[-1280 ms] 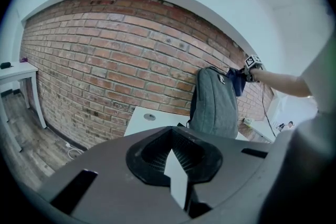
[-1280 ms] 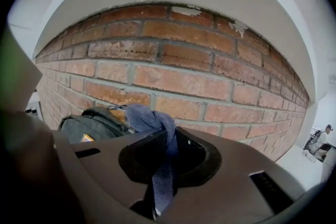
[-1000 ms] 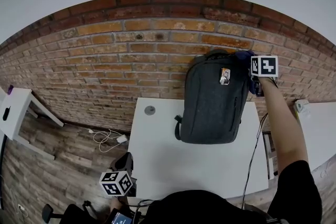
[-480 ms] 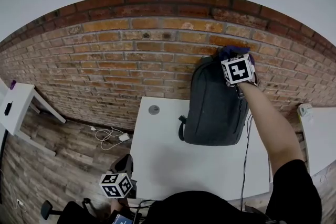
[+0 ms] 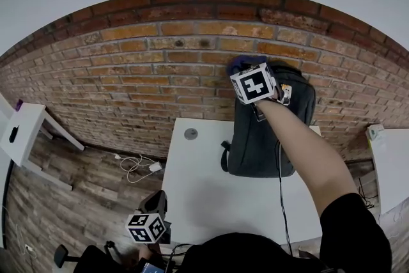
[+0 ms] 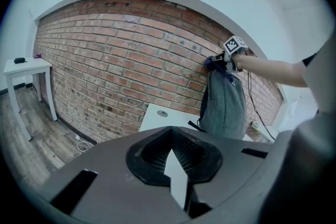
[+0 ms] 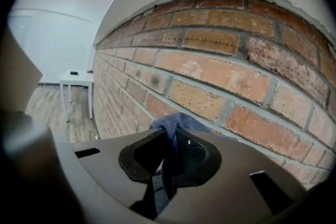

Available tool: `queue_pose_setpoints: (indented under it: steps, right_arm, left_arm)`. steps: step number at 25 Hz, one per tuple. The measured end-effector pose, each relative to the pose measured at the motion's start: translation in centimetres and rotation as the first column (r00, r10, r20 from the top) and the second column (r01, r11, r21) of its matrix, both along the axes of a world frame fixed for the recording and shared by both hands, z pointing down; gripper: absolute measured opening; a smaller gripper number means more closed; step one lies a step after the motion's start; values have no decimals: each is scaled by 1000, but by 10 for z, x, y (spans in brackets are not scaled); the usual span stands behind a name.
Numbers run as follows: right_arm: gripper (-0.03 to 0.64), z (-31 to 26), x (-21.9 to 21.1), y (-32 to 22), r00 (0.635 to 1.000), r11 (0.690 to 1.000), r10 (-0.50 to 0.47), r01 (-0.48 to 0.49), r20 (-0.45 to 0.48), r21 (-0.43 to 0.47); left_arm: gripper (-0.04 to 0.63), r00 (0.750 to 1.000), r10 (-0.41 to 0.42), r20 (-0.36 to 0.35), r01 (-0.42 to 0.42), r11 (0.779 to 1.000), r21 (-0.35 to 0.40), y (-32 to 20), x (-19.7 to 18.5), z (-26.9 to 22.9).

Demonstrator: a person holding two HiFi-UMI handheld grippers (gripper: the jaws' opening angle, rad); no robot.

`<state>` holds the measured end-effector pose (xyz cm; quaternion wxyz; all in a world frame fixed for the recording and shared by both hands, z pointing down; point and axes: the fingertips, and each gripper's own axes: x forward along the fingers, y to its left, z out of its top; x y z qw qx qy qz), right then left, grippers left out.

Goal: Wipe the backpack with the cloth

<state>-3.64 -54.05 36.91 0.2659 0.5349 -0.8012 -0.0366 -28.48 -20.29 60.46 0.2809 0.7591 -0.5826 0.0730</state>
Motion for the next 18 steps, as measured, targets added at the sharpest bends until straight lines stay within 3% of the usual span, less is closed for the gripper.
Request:
queue_pose_setpoints:
  steps: [7, 18]
  right_arm:
    - [35, -6, 33, -9, 993, 993, 113, -114, 27, 38]
    - [35, -18, 146, -6, 953, 958, 285, -287, 106, -2]
  left_arm:
    - [-3, 1000, -6, 0, 6, 1000, -19, 0, -3, 4]
    - [-3, 998, 67, 19, -67, 998, -15, -15, 18, -1]
